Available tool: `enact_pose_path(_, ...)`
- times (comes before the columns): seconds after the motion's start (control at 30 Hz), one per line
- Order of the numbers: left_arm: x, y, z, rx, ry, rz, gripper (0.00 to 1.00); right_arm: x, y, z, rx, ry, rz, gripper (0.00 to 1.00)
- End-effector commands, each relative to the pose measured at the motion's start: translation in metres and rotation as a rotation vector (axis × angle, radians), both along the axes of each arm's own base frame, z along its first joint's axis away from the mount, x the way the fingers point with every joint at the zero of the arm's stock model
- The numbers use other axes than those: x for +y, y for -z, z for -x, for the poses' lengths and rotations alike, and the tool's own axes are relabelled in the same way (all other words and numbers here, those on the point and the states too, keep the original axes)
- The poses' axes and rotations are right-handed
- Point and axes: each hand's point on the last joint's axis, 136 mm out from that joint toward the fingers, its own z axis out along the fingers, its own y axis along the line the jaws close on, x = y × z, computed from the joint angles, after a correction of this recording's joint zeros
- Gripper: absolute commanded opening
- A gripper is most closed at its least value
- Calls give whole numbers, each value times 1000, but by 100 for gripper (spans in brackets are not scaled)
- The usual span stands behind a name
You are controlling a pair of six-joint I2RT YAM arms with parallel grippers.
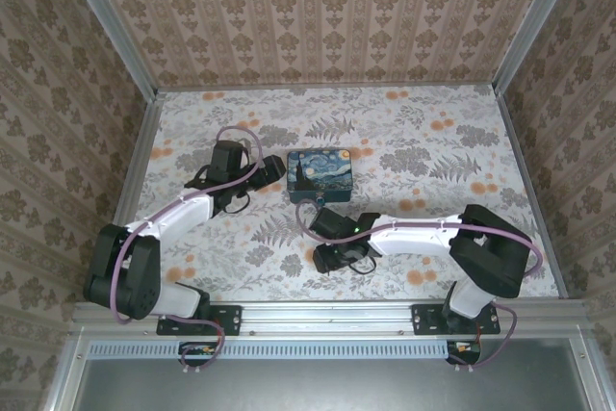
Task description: Unlock a padlock with a key
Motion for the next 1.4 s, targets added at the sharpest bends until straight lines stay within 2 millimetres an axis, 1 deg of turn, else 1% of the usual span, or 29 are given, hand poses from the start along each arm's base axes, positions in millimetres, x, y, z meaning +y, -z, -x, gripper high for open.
enact_pose_path(0.0, 0, 7, 3, 27, -3, 13, 100, -5, 5, 1, -16, -32, 81, 45)
enact_pose_path(0.23, -1, 7, 2, 26, 1, 14, 100, -4, 18, 13, -9, -80, 164, 40)
enact_pose_path(0.37, -1, 6, 1, 25, 1, 16, 100, -5, 24, 14, -1, -74, 174, 30)
enact_pose_path(0.43, -1, 6, 2, 28, 4, 18, 100, -4, 23, 13, -8, -71, 167, 24)
enact_pose_path(0.5, -2, 5, 2, 28, 6, 21, 100, 0, 17, 10, -21, -72, 148, 14)
enact_pose_path(0.53, -3, 4, 1, 26, 8, 23, 100, 3, 12, 8, -32, -70, 134, 10)
enact_pose_path(0.63, -4, 1, 1, 27, 12, 28, 100, 11, -5, -2, -58, -56, 77, 0)
enact_pose_path(0.7, -5, -2, 0, 25, 16, 33, 100, 17, -21, -11, -81, -37, 20, 0)
enact_pose_path(0.8, -8, -8, -1, 20, 24, 45, 100, 22, -50, -30, -112, 16, -89, 0)
enact_pose_path(0.93, -14, -19, -5, 12, 34, 81, 100, 22, -92, -62, -156, 112, -246, 0)
enact_pose_path(1.03, -22, -29, -8, 5, 51, 124, 100, 19, -122, -90, -193, 196, -365, 0)
enact_pose_path(1.07, -26, -33, -9, 5, 57, 148, 100, 15, -133, -104, -217, 240, -405, 0)
enact_pose_path(1.17, -40, -42, -13, 7, 85, 243, 100, 3, -157, -141, -272, 356, -478, 0)
enact_pose_path(1.27, -51, -45, -15, 20, 112, 306, 100, -5, -169, -168, -309, 432, -519, 0)
enact_pose_path(1.37, -55, -42, -16, 27, 107, 311, 100, -7, -174, -187, -311, 469, -556, 0)
